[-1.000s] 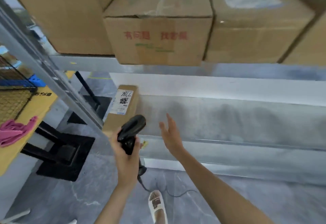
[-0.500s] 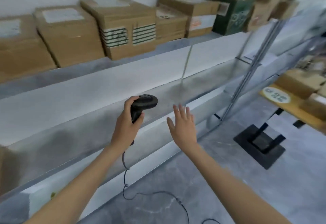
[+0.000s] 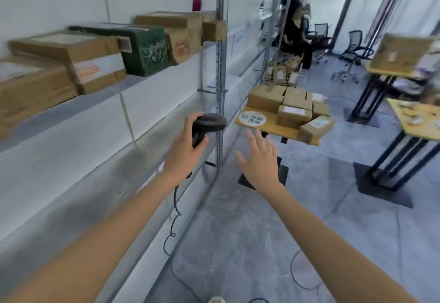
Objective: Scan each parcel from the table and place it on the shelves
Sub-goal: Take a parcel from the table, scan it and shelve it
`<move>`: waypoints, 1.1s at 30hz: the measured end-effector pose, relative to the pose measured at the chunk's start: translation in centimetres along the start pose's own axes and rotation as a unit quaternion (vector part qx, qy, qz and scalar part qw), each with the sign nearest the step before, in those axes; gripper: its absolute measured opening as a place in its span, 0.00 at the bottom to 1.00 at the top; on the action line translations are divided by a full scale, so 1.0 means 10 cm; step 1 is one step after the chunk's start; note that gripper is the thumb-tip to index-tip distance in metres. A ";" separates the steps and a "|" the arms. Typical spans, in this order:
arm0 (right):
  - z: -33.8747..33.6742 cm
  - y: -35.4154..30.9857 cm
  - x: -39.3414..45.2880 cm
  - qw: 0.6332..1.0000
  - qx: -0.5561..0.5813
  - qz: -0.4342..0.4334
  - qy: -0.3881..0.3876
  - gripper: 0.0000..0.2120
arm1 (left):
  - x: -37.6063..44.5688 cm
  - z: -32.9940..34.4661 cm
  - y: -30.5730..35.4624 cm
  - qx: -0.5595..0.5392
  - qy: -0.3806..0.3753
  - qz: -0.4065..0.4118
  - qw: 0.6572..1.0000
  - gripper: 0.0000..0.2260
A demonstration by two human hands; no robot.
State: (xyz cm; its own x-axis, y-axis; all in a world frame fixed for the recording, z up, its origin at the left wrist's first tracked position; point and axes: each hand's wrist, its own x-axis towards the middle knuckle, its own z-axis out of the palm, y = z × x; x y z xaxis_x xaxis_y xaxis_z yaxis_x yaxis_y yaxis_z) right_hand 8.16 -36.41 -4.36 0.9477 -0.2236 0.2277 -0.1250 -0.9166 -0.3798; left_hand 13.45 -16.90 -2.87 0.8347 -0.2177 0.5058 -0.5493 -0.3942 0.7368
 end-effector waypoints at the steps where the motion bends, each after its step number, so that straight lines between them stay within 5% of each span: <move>1: 0.00 0.10 0.07 1.000 0.002 0.012 0.004 0.32 | 0.09 0.13 -0.02 -0.008 -0.010 0.010 1.000 0.24; 19: 0.10 1.50 1.99 0.974 -0.007 0.224 0.021 0.33 | 2.18 1.83 -0.44 -0.062 -0.134 0.051 0.988 0.26; 33: 0.24 3.20 3.46 0.969 0.016 0.245 -0.021 0.33 | 3.16 3.80 -0.72 -0.053 -0.150 0.003 0.987 0.28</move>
State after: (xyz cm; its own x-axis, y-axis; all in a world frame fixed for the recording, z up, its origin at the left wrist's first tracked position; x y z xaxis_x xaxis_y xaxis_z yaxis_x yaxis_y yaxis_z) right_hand 37.67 -72.69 -10.78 0.7880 -0.6153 -0.0234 -0.5546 -0.6927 -0.4611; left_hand 45.23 -54.89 -9.27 0.7969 -0.4802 0.3667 -0.5419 -0.2998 0.7851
